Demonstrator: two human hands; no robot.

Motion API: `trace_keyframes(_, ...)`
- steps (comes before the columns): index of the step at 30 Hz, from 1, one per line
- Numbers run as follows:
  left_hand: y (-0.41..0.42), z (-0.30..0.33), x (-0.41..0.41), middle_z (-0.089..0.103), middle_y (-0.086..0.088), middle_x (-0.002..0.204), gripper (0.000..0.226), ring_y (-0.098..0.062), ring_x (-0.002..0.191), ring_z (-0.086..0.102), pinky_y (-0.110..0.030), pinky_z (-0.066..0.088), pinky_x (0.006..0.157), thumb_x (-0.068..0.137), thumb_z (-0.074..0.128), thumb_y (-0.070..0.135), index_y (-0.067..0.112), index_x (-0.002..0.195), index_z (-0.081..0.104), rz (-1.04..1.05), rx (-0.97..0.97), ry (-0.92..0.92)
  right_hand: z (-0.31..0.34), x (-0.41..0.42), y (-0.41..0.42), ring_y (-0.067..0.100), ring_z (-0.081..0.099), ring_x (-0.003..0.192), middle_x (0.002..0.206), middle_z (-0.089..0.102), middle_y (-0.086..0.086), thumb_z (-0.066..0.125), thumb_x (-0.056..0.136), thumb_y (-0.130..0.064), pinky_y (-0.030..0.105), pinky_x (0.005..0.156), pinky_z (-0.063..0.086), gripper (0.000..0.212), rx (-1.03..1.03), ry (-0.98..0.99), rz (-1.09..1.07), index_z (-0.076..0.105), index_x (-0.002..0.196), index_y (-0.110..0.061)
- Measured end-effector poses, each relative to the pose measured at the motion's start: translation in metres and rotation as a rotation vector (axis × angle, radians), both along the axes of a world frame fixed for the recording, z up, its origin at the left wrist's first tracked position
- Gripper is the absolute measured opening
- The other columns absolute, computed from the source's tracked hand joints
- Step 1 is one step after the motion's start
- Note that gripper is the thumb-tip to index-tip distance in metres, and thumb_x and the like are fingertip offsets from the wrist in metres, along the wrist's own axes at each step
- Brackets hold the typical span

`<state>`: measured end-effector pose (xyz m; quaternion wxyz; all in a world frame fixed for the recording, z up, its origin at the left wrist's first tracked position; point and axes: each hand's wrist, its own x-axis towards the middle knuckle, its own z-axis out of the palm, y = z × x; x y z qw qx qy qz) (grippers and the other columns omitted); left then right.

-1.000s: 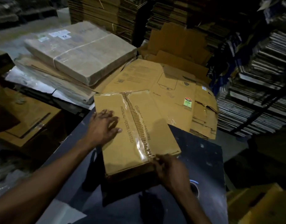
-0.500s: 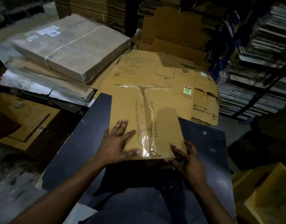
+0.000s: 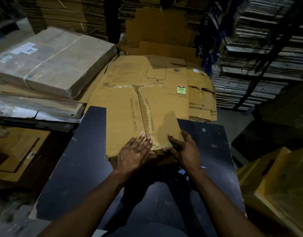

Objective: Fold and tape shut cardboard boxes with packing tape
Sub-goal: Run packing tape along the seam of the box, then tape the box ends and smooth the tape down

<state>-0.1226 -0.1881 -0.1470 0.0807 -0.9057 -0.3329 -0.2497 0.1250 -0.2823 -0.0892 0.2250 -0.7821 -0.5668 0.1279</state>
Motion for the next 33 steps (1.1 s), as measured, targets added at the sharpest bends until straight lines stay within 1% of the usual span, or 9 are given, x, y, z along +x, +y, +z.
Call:
trace_keyframes(8, -0.004, 0.0, -0.025, 0.064, -0.004, 0.155, 0.043, -0.028, 0.146, 0.059, -0.059, 0.046, 0.118, 0.115, 0.045, 0.026, 0.014, 0.15, 0.066, -0.097, 0.084, -0.068, 0.003, 0.0, -0.002, 0.028, 0.034, 0.148, 0.171, 0.024, -0.009, 0.054, 0.073, -0.092, 0.053, 0.107, 0.051, 0.071, 0.017, 0.06, -0.003, 0.054, 0.139, -0.068)
trace_keyframes(11, -0.014, -0.002, -0.025, 0.058, -0.005, 0.161, 0.06, -0.034, 0.151, 0.053, -0.061, 0.045, 0.116, 0.095, 0.06, 0.024, 0.012, 0.154, 0.062, -0.072, 0.064, -0.045, 0.001, -0.005, -0.004, 0.031, 0.035, 0.146, 0.172, 0.023, -0.006, 0.055, 0.077, -0.089, 0.052, 0.104, 0.053, 0.07, 0.016, 0.037, 0.002, 0.052, 0.143, -0.066)
trace_keyframes(16, -0.026, -0.009, -0.031, 0.034, 0.0, 0.178, 0.086, -0.033, 0.165, 0.03, -0.063, 0.035, 0.123, 0.09, 0.078, 0.025, 0.016, 0.168, 0.043, 0.025, -0.027, 0.107, -0.003, 0.002, -0.004, 0.03, 0.028, 0.15, 0.176, 0.017, -0.005, 0.066, 0.088, -0.077, 0.05, 0.112, 0.046, 0.063, -0.032, 0.051, 0.065, 0.047, 0.148, -0.065)
trace_keyframes(18, -0.033, -0.004, -0.027, 0.042, -0.002, 0.173, 0.071, -0.03, 0.163, 0.035, -0.062, 0.036, 0.123, 0.099, 0.074, 0.028, 0.015, 0.164, 0.05, 0.056, -0.032, 0.036, -0.004, 0.014, -0.011, 0.025, 0.033, 0.153, 0.174, 0.027, -0.003, 0.067, 0.093, -0.069, 0.044, 0.115, 0.042, 0.061, 0.01, 0.091, 0.123, 0.052, 0.15, -0.055)
trace_keyframes(21, -0.044, 0.007, -0.009, 0.045, -0.006, 0.171, 0.059, -0.025, 0.163, 0.034, -0.06, 0.034, 0.125, 0.108, 0.061, 0.036, 0.013, 0.162, 0.052, 0.065, -0.038, -0.038, -0.018, 0.055, -0.036, 0.014, 0.06, 0.129, 0.153, 0.055, -0.01, 0.06, 0.104, -0.046, 0.03, 0.096, 0.053, 0.048, 0.119, 0.198, 0.071, 0.056, 0.152, -0.041)
trace_keyframes(23, -0.05, 0.01, 0.003, 0.028, -0.006, 0.179, 0.068, -0.024, 0.168, 0.022, -0.058, 0.025, 0.131, 0.107, 0.056, 0.036, 0.014, 0.17, 0.038, 0.122, -0.094, 0.063, -0.033, 0.088, -0.055, 0.021, 0.066, 0.122, 0.146, 0.062, -0.004, 0.054, 0.096, -0.03, 0.034, 0.093, 0.056, 0.054, -0.003, 0.128, 0.065, 0.06, 0.149, -0.034)
trace_keyframes(27, -0.057, 0.005, 0.019, 0.004, -0.006, 0.184, 0.097, -0.027, 0.171, -0.001, -0.065, 0.012, 0.132, 0.096, 0.062, 0.039, 0.012, 0.175, 0.013, 0.231, -0.177, 0.244, -0.069, 0.133, -0.074, 0.028, 0.059, 0.137, 0.154, 0.059, 0.004, 0.076, 0.09, -0.024, 0.037, 0.109, 0.049, 0.069, -0.474, -0.038, 0.179, 0.055, 0.155, -0.022)
trace_keyframes(31, -0.059, 0.014, 0.019, 0.0, -0.004, 0.185, 0.098, -0.027, 0.17, -0.003, -0.065, 0.011, 0.132, 0.097, 0.063, 0.038, 0.013, 0.176, 0.01, 0.246, -0.196, 0.267, -0.107, 0.148, -0.064, 0.027, 0.067, 0.126, 0.143, 0.067, 0.002, 0.08, 0.084, -0.037, 0.036, 0.101, 0.055, 0.077, -0.581, -0.08, 0.267, 0.053, 0.156, -0.029)
trace_keyframes(33, -0.06, 0.02, 0.019, 0.001, -0.003, 0.185, 0.097, -0.027, 0.17, -0.004, -0.065, 0.011, 0.133, 0.098, 0.063, 0.039, 0.015, 0.176, 0.01, 0.267, -0.206, 0.264, -0.11, 0.14, -0.058, 0.029, 0.072, 0.113, 0.128, 0.074, 0.003, 0.076, 0.084, -0.034, 0.037, 0.091, 0.058, 0.057, -0.553, -0.109, 0.278, 0.065, 0.14, -0.029)
